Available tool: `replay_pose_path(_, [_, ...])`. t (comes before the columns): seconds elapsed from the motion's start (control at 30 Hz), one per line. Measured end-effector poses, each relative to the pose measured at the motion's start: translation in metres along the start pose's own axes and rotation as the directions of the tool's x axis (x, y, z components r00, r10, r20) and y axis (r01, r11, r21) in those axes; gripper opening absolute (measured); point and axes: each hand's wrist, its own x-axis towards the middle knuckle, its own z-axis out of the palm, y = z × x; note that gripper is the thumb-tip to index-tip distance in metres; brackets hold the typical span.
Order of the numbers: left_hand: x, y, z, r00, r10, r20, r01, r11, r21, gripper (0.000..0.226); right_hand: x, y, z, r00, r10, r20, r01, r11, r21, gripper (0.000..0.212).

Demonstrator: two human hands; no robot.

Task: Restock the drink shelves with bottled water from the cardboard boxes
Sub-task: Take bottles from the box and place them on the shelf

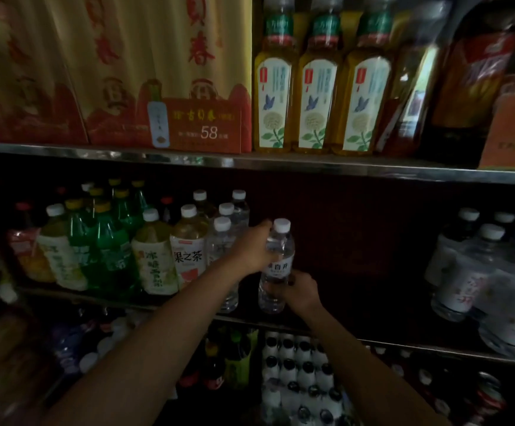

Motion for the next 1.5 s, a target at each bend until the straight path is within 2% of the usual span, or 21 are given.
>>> replay_pose_path(0.1, [0.018, 0.003, -0.006, 0.997, -0.072, 0.018, 0.07, 0.992, 0.109, 0.04, 0.019, 0.006, -0.005, 0.993, -0.053, 0.103, 0.055, 0.998, -0.013, 0.047])
replay_pose_path(0.17, [0.031, 0.008, -0.013, 0.994, -0.109, 0.027, 0.1, 0.968, 0.229, 0.02, 0.03, 0.007, -0.004, 0.992, -0.085, 0.094, 0.089, 0.996, -0.031, 0.051])
replay_pose_path(0.2, [0.036, 0.011, -0.017, 0.991, -0.13, 0.03, 0.116, 0.952, 0.284, 0.017, 0.037, 0.007, -0.001, 0.993, -0.092, 0.071, 0.096, 0.994, -0.045, 0.051])
replay_pose_path(0.23, [0.041, 0.013, -0.02, 0.988, -0.151, 0.032, 0.132, 0.936, 0.325, 0.023, 0.041, 0.006, 0.002, 0.994, -0.098, 0.047, 0.101, 0.993, -0.062, 0.051])
replay_pose_path(0.33, [0.06, 0.018, -0.025, 0.982, -0.178, 0.07, 0.136, 0.906, 0.4, 0.072, 0.057, 0.007, 0.011, 0.995, -0.097, -0.001, 0.096, 0.993, -0.065, 0.046])
replay_pose_path(0.37, [0.065, 0.019, -0.026, 0.979, -0.188, 0.08, 0.138, 0.897, 0.42, 0.071, 0.063, 0.008, 0.013, 0.996, -0.092, -0.016, 0.091, 0.995, -0.049, 0.045])
replay_pose_path(0.5, [0.082, 0.018, -0.027, 0.978, -0.21, 0.003, 0.181, 0.848, 0.498, 0.031, 0.082, 0.005, 0.019, 0.997, -0.068, -0.046, 0.068, 0.998, 0.004, 0.047])
replay_pose_path(0.63, [0.089, 0.005, -0.029, 0.993, -0.106, -0.053, 0.116, 0.78, 0.615, 0.02, 0.101, 0.004, 0.03, 0.993, -0.069, -0.091, 0.07, 0.997, 0.012, 0.043])
replay_pose_path(0.87, [0.107, -0.018, -0.033, 0.988, -0.028, -0.153, 0.116, 0.786, 0.607, 0.029, 0.117, 0.002, 0.045, 0.993, -0.025, -0.117, 0.029, 0.999, 0.03, 0.047])
replay_pose_path(1.03, [0.106, -0.025, -0.034, 0.991, 0.009, -0.131, 0.089, 0.683, 0.725, 0.055, 0.112, 0.008, 0.047, 0.992, -0.054, -0.118, 0.065, 0.994, 0.088, 0.042])
replay_pose_path(1.17, [0.105, -0.028, -0.03, 0.987, 0.003, -0.161, 0.114, 0.69, 0.715, 0.042, 0.103, 0.011, 0.034, 0.996, -0.082, -0.041, 0.086, 0.991, 0.105, 0.038])
replay_pose_path(1.23, [0.103, -0.024, -0.031, 0.987, -0.012, -0.161, 0.127, 0.668, 0.733, 0.042, 0.101, 0.008, 0.027, 0.996, -0.085, -0.017, 0.086, 0.994, 0.07, 0.037])
replay_pose_path(1.37, [0.095, -0.015, -0.045, 0.988, -0.047, -0.145, 0.136, 0.699, 0.702, 0.046, 0.097, -0.008, 0.014, 0.997, -0.056, -0.047, 0.058, 0.998, 0.036, 0.044])
replay_pose_path(1.5, [0.081, -0.008, -0.053, 0.98, 0.005, -0.2, 0.134, 0.726, 0.675, 0.038, 0.086, -0.026, 0.003, 0.996, -0.054, -0.071, 0.057, 0.998, 0.04, 0.047])
